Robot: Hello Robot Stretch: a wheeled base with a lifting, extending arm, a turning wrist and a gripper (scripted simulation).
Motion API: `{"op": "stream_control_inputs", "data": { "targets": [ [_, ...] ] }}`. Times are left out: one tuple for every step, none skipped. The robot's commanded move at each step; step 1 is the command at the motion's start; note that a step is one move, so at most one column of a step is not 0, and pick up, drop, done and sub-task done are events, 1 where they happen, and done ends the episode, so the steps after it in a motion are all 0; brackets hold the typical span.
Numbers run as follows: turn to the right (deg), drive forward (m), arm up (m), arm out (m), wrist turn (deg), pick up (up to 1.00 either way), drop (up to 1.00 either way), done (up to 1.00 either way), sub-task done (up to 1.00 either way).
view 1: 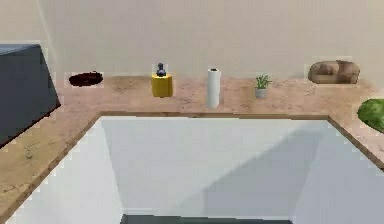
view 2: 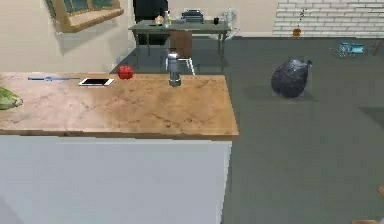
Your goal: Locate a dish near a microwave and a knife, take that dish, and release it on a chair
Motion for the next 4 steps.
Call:
{"op": "stream_control_inputs", "data": {
  "targets": [
    [-45.0, 0.0, 0.0, 0.0, 0.0, 0.0, 0.0, 0.0, 0.0],
    [-42.0, 0.0, 0.0, 0.0, 0.0, 0.0, 0.0, 0.0, 0.0],
    [0.0, 0.15, 0.0, 0.0, 0.0, 0.0, 0.0, 0.0, 0.0],
    [-45.0, 0.0, 0.0, 0.0, 0.0, 0.0, 0.0, 0.0, 0.0]
  ]
}}
